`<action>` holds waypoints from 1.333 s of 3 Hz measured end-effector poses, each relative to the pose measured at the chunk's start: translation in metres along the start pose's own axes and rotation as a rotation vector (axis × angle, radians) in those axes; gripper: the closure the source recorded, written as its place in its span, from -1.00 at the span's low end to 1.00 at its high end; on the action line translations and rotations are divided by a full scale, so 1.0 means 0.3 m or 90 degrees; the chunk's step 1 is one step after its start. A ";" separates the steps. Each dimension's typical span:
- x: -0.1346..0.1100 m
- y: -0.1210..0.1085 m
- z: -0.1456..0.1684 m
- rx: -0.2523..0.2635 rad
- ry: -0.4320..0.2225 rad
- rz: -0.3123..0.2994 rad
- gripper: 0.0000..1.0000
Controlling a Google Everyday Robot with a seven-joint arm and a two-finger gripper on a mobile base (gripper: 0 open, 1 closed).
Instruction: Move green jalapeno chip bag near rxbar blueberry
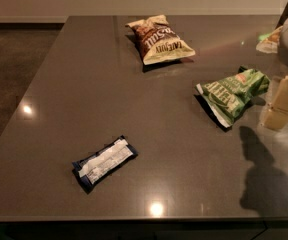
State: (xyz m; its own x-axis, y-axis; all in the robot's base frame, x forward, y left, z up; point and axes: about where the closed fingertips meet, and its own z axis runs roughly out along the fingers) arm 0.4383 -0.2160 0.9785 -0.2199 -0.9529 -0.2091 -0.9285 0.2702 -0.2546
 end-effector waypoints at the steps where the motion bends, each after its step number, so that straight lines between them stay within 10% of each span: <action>1: 0.000 0.000 0.000 0.000 0.000 0.000 -1.00; 4: 0.009 -0.195 0.155 0.035 0.016 -0.113 -1.00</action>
Offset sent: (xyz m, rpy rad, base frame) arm 0.0205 0.0019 -0.0128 -0.0435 0.0252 0.0646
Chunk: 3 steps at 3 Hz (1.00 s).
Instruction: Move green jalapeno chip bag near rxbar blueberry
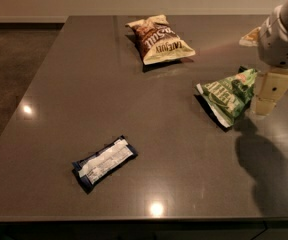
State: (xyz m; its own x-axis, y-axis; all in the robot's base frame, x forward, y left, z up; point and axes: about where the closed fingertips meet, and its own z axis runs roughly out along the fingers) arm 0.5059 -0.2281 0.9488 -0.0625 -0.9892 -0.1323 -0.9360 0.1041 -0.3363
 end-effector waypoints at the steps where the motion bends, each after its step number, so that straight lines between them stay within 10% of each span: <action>1: 0.039 -0.054 0.098 -0.019 0.016 -0.052 -1.00; 3: 0.096 -0.086 0.238 -0.059 0.037 -0.089 -1.00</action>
Offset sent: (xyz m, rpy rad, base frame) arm 0.0567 -0.0333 -0.0773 -0.1410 0.1257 0.1559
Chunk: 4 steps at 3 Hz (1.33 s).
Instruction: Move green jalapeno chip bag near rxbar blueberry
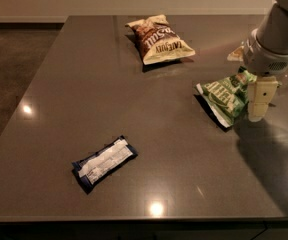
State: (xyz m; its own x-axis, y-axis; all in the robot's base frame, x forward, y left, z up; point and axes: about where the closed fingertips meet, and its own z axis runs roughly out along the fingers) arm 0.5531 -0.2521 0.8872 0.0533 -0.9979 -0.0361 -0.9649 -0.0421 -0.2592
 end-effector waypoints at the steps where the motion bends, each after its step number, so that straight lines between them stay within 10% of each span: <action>1: -0.001 -0.006 0.033 -0.003 -0.007 -0.002 -1.00; 4: -0.049 0.006 0.055 -0.009 -0.010 -0.009 0.25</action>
Offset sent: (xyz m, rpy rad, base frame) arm 0.0037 0.0121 -0.0218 0.0115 0.0309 0.0166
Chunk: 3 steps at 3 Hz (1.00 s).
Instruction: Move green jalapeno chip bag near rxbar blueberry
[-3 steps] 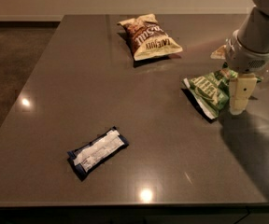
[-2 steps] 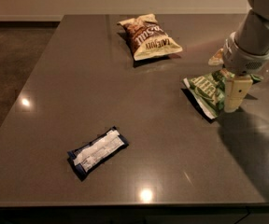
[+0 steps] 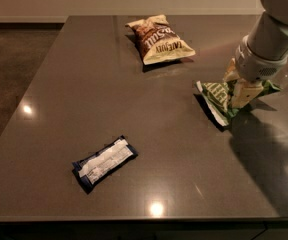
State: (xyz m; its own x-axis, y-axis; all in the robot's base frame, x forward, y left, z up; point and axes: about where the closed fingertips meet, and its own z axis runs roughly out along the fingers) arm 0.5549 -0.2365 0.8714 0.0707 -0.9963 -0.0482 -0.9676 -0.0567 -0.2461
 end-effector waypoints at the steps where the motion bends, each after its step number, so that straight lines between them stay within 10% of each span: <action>1: -0.053 0.010 -0.044 0.013 -0.005 -0.015 0.72; 3: -0.341 0.117 -0.136 -0.014 -0.082 -0.099 1.00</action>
Offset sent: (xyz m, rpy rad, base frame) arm -0.0540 0.0950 0.0504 0.0812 -0.0030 0.1553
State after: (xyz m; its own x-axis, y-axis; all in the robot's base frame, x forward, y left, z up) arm 0.5037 -0.1392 0.9071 0.2481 -0.9593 -0.1351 -0.9478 -0.2116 -0.2384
